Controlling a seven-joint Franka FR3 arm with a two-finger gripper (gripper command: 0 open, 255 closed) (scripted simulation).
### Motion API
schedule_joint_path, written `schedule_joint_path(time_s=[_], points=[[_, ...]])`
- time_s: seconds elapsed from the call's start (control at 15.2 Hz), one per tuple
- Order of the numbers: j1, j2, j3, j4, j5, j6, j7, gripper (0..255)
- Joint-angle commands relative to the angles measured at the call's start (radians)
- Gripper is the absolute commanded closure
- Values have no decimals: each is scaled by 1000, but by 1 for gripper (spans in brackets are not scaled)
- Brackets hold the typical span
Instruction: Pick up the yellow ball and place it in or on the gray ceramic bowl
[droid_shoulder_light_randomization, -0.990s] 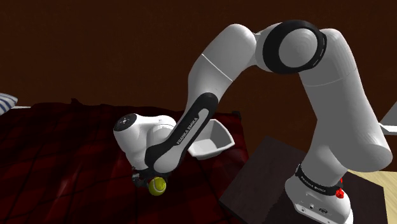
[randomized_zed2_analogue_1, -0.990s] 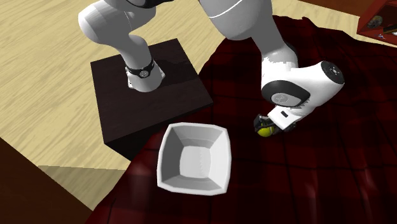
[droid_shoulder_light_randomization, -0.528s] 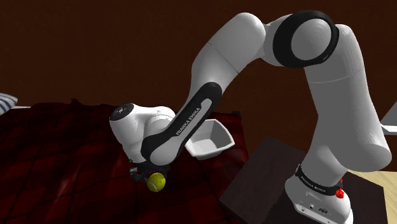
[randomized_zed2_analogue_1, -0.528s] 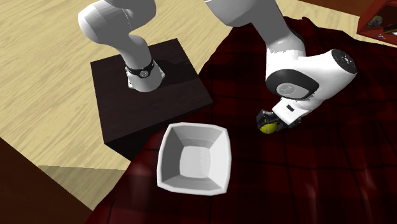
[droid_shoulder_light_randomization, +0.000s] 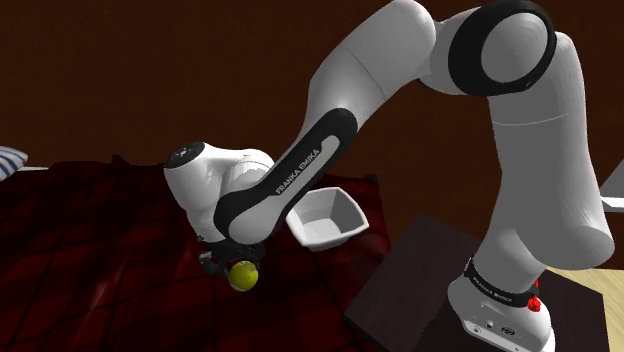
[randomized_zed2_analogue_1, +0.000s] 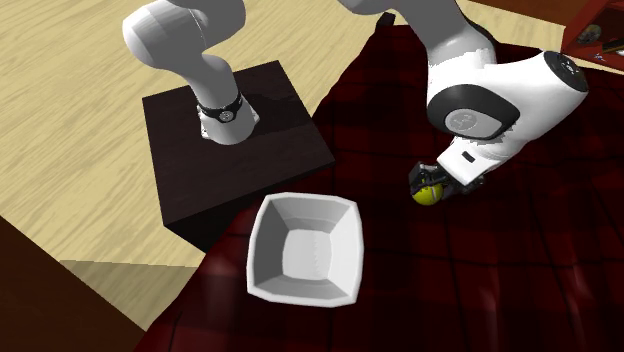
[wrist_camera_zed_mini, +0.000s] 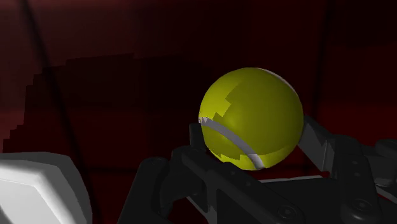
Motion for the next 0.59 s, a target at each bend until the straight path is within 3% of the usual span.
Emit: schedule_joint_path(time_s=[0.0, 0.53], points=[[-5, -19, 6, 3, 11, -21, -9, 255], [-18, -83, 25, 27, 48, -102, -36, 255]])
